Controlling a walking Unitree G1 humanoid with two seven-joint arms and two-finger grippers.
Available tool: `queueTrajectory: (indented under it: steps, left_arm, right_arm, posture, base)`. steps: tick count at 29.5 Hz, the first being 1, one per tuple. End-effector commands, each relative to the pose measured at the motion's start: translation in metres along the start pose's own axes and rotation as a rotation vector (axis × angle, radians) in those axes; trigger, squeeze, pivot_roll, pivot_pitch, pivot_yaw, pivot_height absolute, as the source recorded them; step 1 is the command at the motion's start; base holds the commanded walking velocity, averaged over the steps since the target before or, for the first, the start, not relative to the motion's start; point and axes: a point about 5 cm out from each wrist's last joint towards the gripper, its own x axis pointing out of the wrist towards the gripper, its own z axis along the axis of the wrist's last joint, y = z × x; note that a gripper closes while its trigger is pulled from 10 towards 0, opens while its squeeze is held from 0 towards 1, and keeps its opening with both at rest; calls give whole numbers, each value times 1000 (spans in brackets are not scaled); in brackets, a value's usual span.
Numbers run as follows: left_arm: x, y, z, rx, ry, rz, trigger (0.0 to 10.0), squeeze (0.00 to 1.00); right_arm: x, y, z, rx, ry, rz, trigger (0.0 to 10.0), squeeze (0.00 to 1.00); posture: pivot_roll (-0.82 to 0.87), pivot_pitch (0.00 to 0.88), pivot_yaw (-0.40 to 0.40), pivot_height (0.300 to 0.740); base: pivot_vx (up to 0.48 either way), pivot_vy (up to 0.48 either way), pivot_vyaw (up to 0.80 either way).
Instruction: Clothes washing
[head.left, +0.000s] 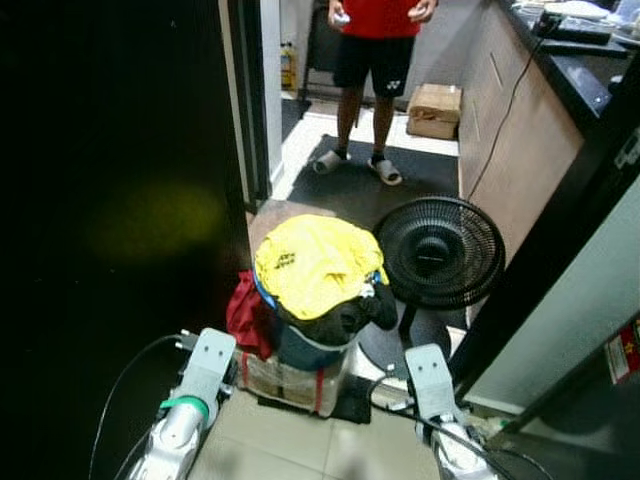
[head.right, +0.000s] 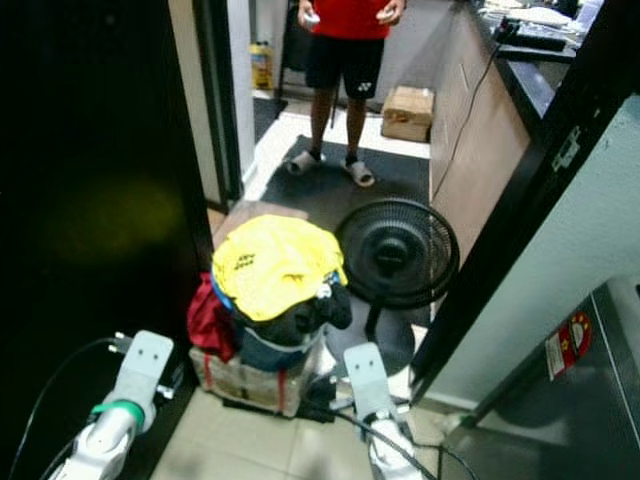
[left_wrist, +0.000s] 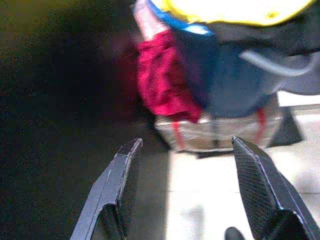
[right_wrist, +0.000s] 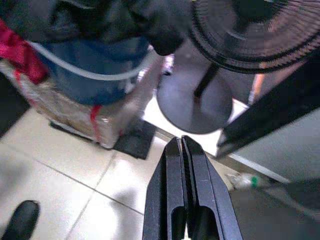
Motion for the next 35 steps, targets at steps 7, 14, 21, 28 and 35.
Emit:
queueTrajectory:
  steps: [7,14,21,28,35]
  left_arm:
    - [-1,-6,-4,9,11,-23,10000,0]
    - [-1,-8,-5,3,11,-27,10000,0]
    - [-1,-9,-5,2,10,-26,10000,0]
    - [-1,-10,-4,-9,9,-26,10000,0]
    - [0,-12,-4,-25,9,-39,10000,0]
  right_arm:
    - [-1,3,-2,19,0,2,10000,0]
    - [-2,1,-3,27,1,0,10000,0]
    - [-3,0,-4,24,4,0,10000,0]
    - [-3,0,-4,28,4,3,10000,0]
    - [-3,-1,-4,21,2,3,10000,0]
  posture:
    - [90,0,-12,740]
    - [87,0,-16,740]
    - [85,0,-17,740]
    - [85,0,-20,740]
    - [83,0,-21,740]
  base:
    - [337,341,0]
    - [341,339,0]
    - [336,342,0]
    - [235,298,0]
    - [0,0,0]
